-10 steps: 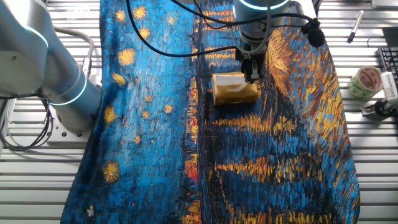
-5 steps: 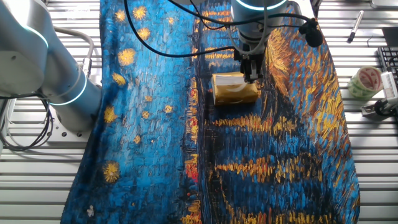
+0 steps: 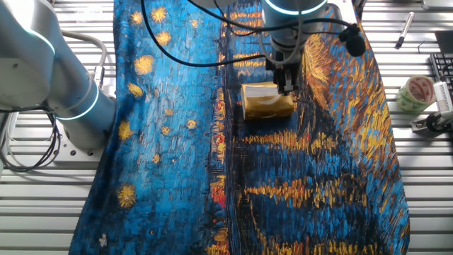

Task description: Pull out a napkin

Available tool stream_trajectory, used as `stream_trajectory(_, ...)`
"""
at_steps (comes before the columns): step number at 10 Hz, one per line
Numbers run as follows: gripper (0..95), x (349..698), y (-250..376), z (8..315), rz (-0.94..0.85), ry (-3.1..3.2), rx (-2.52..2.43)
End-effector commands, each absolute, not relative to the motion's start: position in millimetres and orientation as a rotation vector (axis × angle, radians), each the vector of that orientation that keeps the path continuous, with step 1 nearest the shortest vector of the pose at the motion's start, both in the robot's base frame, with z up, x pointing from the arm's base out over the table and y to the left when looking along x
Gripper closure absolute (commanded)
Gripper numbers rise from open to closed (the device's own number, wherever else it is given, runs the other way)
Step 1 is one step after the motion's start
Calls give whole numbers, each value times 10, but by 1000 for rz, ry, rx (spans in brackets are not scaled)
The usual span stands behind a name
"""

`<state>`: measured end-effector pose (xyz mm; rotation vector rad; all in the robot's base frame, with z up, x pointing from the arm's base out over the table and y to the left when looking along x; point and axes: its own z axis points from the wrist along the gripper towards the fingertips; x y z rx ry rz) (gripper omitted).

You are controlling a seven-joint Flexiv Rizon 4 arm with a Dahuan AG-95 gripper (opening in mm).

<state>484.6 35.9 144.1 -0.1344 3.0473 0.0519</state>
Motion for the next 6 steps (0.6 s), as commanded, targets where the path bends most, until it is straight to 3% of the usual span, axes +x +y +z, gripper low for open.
stream_trajectory(1,760,4859,379,1426,51,3046,-123)
stream_trajectory(6,760,4859,516,1399,50,3044,-91)
